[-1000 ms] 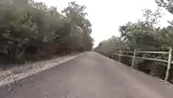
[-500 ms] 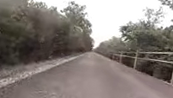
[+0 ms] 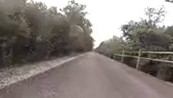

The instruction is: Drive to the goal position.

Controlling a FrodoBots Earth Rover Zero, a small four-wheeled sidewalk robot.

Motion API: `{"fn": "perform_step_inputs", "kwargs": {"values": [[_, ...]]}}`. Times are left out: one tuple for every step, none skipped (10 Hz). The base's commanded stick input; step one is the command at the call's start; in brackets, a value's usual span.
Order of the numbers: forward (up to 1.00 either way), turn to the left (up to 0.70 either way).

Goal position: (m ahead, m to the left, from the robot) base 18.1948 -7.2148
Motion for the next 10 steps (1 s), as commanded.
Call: {"fn": "perform_step_inputs", "kwargs": {"values": [[0.7,0.0],[0.7,0.0],[0.7,0.0],[0.7,-0.04],[0.7,-0.23],[0.7,-0.22],[0.7,-0.05],[0.7,0.0],[0.7,0.0],[0.7,0.0]]}}
